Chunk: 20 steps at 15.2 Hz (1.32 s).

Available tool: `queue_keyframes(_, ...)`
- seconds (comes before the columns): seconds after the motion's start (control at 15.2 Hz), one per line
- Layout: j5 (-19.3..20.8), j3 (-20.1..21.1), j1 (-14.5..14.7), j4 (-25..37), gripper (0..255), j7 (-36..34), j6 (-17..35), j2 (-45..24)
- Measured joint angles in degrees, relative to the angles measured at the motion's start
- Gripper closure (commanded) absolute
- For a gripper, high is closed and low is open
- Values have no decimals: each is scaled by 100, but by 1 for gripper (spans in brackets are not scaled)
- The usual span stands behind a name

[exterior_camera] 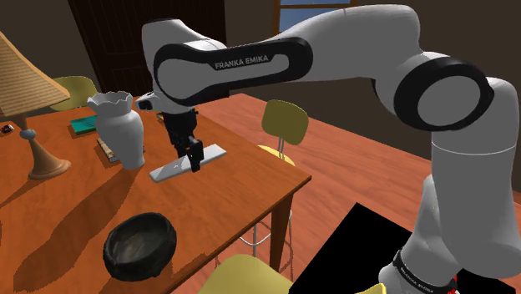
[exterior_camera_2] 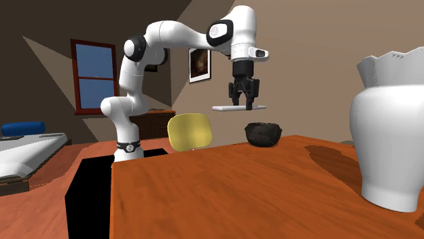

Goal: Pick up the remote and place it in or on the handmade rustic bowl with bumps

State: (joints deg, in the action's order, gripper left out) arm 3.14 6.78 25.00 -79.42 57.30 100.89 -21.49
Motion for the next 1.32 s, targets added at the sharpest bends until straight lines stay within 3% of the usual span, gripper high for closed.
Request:
queue_keyframes(0.4,119,182,519,527,255,-674,-176,-371)
queue_keyframes(0.99,361,338,1422,2442,255,-1563,-914,-1577)
queue_keyframes(1.32,367,342,1431,2088,255,-1625,-561,-1581)
